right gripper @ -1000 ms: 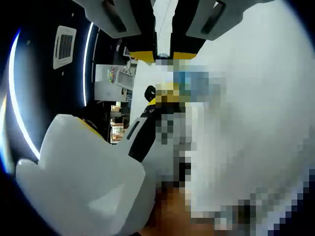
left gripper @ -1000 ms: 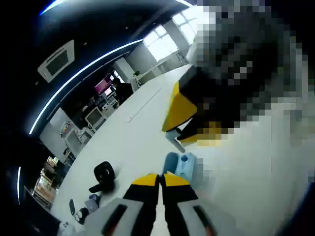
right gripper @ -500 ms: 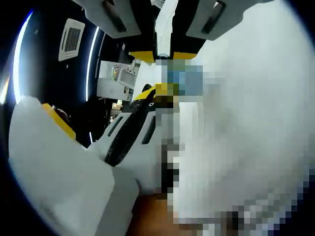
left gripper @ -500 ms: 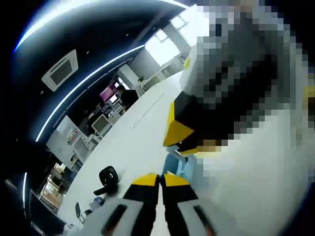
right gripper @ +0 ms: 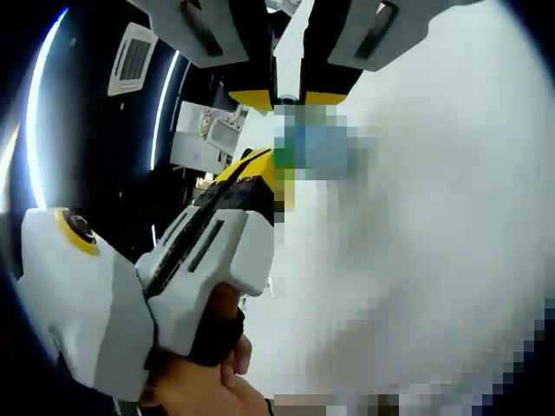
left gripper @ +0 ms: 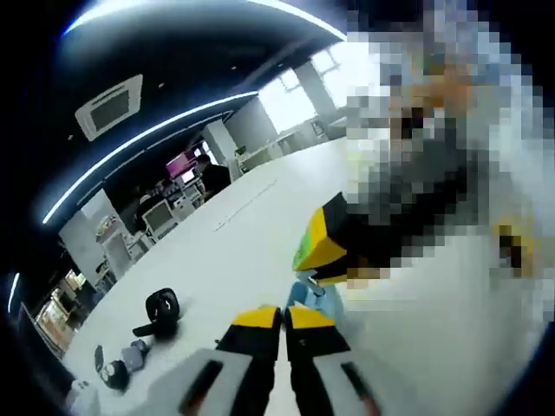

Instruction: Pick up the earbuds from the table and place the earbuds into the earbud case

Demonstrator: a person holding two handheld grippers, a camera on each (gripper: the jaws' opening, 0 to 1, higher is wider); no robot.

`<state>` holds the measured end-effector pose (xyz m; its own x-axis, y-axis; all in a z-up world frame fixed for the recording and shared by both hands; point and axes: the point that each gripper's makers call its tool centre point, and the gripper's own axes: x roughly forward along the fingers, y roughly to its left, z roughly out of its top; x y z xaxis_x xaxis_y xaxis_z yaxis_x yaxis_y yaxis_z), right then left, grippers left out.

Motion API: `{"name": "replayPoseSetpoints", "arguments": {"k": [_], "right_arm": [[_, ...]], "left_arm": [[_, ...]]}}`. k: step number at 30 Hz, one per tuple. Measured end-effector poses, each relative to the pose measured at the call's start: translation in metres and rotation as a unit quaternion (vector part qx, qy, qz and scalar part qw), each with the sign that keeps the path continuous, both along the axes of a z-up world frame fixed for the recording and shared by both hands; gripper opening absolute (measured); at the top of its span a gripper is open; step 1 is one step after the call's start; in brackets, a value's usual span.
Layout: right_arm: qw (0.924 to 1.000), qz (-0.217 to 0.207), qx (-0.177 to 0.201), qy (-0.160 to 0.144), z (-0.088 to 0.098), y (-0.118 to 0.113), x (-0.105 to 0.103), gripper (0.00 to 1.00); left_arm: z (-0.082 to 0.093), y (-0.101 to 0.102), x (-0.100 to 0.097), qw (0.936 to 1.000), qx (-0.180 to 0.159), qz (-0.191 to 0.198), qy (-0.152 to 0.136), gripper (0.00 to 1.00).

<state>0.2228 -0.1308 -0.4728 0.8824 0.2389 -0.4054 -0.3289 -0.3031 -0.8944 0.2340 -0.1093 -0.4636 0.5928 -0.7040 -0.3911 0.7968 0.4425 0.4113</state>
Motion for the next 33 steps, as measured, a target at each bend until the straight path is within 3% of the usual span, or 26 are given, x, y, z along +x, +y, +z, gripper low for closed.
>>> {"name": "replayPoseSetpoints", "arguments": {"k": [10, 15, 16, 18, 20, 23, 25, 26, 28, 31, 33], "right_arm": [[0.9998, 0.006, -0.007, -0.017, -0.001, -0.003, -0.008, 0.09], [0.9992, 0.016, -0.011, -0.035, -0.001, -0.004, -0.012, 0.09], [0.9991, 0.018, -0.012, -0.037, -0.001, -0.004, -0.013, 0.09], [0.9989, 0.02, -0.014, -0.039, 0.0, -0.004, -0.014, 0.09], [0.9989, 0.021, -0.015, -0.04, 0.0, -0.004, -0.015, 0.09], [0.9988, 0.023, -0.015, -0.041, 0.002, -0.002, -0.014, 0.09], [0.9989, 0.025, -0.014, -0.036, 0.003, 0.002, -0.013, 0.09], [0.9992, 0.025, -0.013, -0.028, 0.0, 0.003, -0.013, 0.09], [0.9995, 0.018, -0.019, -0.019, -0.005, 0.002, -0.011, 0.09], [0.9994, 0.017, -0.028, -0.009, -0.014, 0.003, -0.009, 0.09], [0.9996, 0.015, -0.025, -0.005, -0.014, 0.004, -0.008, 0.09]], "left_arm": [[0.006, -0.003, -0.01, 0.9939, -0.079, -0.03, 0.07, 0.06], [-0.001, 0.0, -0.008, 0.9916, -0.085, -0.033, 0.092, 0.11], [-0.003, -0.003, -0.012, 0.9886, -0.093, -0.045, 0.11, 0.13], [-0.004, -0.008, -0.022, 0.9755, -0.129, -0.069, 0.165, 0.19], [-0.007, -0.006, -0.025, 0.9662, -0.147, -0.083, 0.195, 0.23], [-0.016, -0.003, -0.025, 0.9645, -0.14, -0.092, 0.204, 0.33], [-0.018, -0.006, -0.027, 0.9602, -0.151, -0.1, 0.213, 0.34], [-0.02, -0.008, -0.029, 0.9611, -0.147, -0.105, 0.209, 0.34], [-0.03, -0.007, -0.031, 0.9686, -0.111, -0.111, 0.193, 0.36], [-0.036, -0.008, -0.034, 0.9651, -0.122, -0.114, 0.202, 0.38], [-0.038, -0.01, -0.028, 0.9688, -0.124, -0.104, 0.188, 0.38]]}}
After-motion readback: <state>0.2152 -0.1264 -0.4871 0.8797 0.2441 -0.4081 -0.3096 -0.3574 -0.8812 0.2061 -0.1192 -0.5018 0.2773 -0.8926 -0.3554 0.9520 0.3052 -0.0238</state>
